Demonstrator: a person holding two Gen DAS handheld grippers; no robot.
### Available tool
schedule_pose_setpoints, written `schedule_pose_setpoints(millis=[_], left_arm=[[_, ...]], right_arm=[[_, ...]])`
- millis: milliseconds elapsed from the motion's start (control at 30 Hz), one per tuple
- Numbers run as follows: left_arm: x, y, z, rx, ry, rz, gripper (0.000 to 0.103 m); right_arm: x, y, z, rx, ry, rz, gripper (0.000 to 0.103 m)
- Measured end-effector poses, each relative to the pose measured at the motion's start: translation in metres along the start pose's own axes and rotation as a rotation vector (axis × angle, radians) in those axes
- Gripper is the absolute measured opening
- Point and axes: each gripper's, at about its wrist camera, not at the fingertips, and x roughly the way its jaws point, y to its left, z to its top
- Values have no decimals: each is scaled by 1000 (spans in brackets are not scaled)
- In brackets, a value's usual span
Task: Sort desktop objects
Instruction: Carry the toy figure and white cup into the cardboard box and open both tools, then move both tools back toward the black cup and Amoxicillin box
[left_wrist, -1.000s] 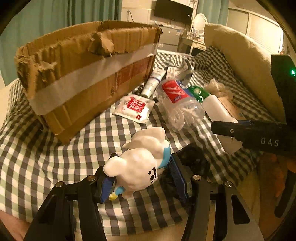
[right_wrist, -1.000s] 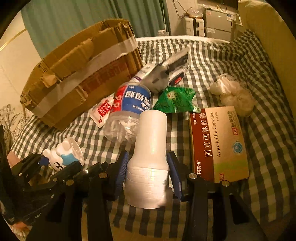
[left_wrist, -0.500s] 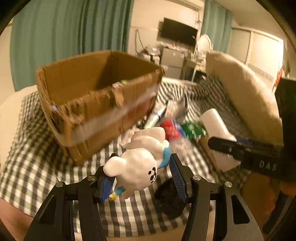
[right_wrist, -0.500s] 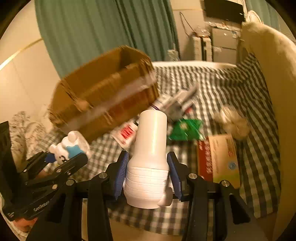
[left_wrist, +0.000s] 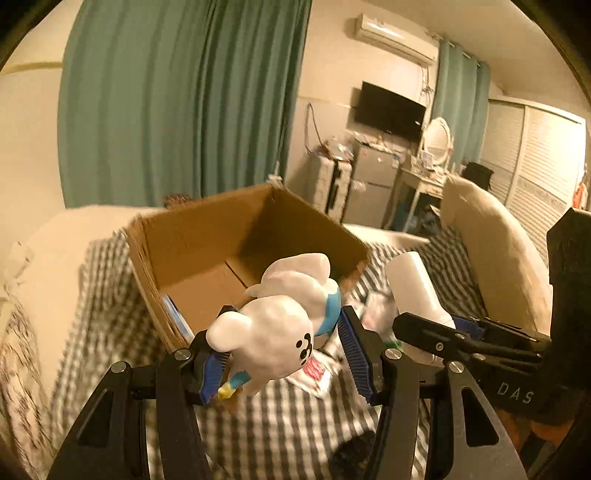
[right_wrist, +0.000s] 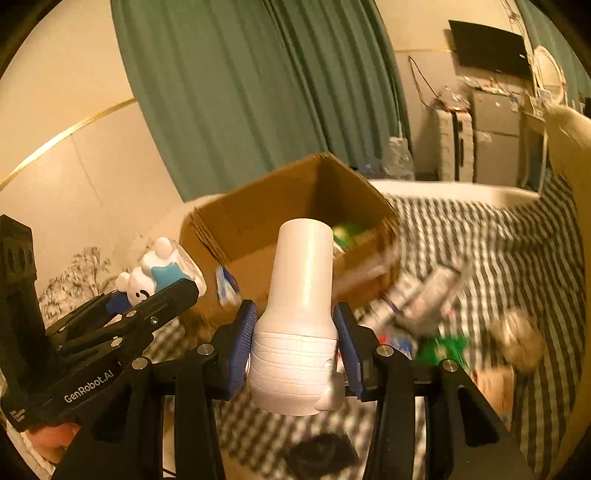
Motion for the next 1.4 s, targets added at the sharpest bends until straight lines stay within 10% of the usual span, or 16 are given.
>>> schedule_pose_setpoints(millis=[600,700,800,1400], left_arm=[[91,52,15,-30,18,63,58],[92,52,12,-11,23,52,63],[86,49,9,12,-10,95,100],[10,4,-50,-9,37,33,102]], right_arm=[[99,-1,57,33,-3,30,43],[101,-1,58,64,-23,15,77],[90,-7,59,97,-54,8,80],[-40,-63,-16,66,-15,-253,80]])
